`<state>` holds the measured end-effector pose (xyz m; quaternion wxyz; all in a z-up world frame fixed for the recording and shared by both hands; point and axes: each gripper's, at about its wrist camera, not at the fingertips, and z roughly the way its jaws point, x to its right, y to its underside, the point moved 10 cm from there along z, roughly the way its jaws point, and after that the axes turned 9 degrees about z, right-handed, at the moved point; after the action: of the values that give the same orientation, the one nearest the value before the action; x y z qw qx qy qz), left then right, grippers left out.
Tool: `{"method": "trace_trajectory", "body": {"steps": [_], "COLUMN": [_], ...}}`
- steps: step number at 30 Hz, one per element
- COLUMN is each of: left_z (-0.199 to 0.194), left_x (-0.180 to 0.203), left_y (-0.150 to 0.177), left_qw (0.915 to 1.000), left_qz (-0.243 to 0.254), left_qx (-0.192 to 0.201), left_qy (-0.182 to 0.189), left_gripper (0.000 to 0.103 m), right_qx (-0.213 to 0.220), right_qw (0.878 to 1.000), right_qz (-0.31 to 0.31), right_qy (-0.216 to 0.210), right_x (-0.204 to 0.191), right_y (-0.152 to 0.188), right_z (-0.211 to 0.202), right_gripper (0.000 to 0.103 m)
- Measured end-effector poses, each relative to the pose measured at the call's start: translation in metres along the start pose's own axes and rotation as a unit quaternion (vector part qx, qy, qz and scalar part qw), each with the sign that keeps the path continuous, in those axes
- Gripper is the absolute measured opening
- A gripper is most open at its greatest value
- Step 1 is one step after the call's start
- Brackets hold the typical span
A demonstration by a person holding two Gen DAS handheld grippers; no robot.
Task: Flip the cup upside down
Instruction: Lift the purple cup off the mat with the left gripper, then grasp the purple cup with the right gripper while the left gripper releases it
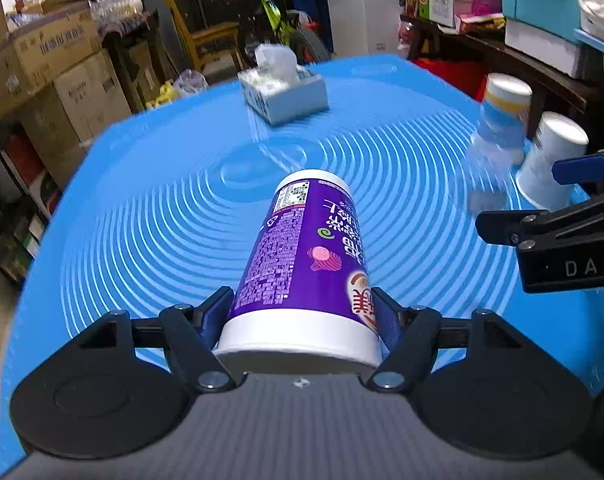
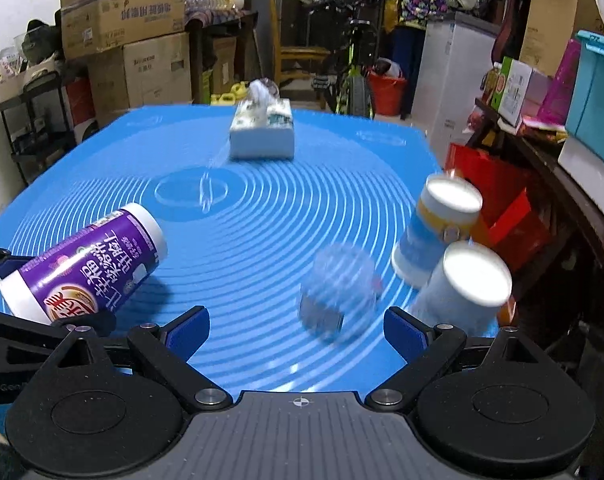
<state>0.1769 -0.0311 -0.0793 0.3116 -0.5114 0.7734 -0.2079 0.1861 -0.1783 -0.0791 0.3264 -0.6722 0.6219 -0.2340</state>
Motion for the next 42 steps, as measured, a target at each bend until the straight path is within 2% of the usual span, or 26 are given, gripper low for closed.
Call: {"method": "trace_trajectory", "body": {"steps": [2, 4, 7, 12, 19, 26, 34, 42], "left_z": [0.000, 0.000, 0.001, 0.003, 0.004, -0.005, -0.035, -0.073], "left_x": [0.005, 0.008, 0.010, 0.008, 0.008, 0.004, -0.006, -0.048], "left_y": [0.009, 0.009, 0.008, 0.009, 0.010, 0.008, 0.006, 0.006], "left_qw": [1.0000, 0.9998, 0.9997, 0.9997, 0.9996, 0.9993, 0.9982, 0.9931], "left_qz": [-0.002, 0.012, 0.016, 0.011, 0.010, 0.004, -0.015, -0.066], "left_qx": [-0.001, 0.006, 0.010, 0.016, 0.022, 0.033, 0.057, 0.090], "left_qy": [0.000, -0.014, -0.014, -0.014, -0.013, -0.018, -0.012, -0.034], "left_gripper": [0.074, 0.075, 0.076, 0.091, 0.093, 0.099, 0.103, 0.103], "right_qx": [-0.008, -0.015, -0.017, -0.015, -0.016, -0.009, 0.022, 0.019], "right_qw": [1.000, 1.000, 1.000, 1.000, 1.000, 1.000, 0.999, 0.998], "right_qz": [0.002, 0.005, 0.007, 0.007, 0.010, 0.016, 0.041, 0.042], "right_qy": [-0.001, -0.003, -0.003, -0.002, -0.001, -0.001, -0.012, -0.049], "right_x": [-0.001, -0.002, -0.003, -0.001, 0.002, 0.005, 0.011, -0.023], "right_y": [0.008, 0.012, 0.015, 0.014, 0.014, 0.010, -0.011, -0.024], "right_z": [0.002, 0.005, 0.006, 0.006, 0.009, 0.002, -0.027, -0.035], "right_gripper": [0.094, 0.094, 0.094, 0.094, 0.094, 0.094, 0.095, 0.096]}}
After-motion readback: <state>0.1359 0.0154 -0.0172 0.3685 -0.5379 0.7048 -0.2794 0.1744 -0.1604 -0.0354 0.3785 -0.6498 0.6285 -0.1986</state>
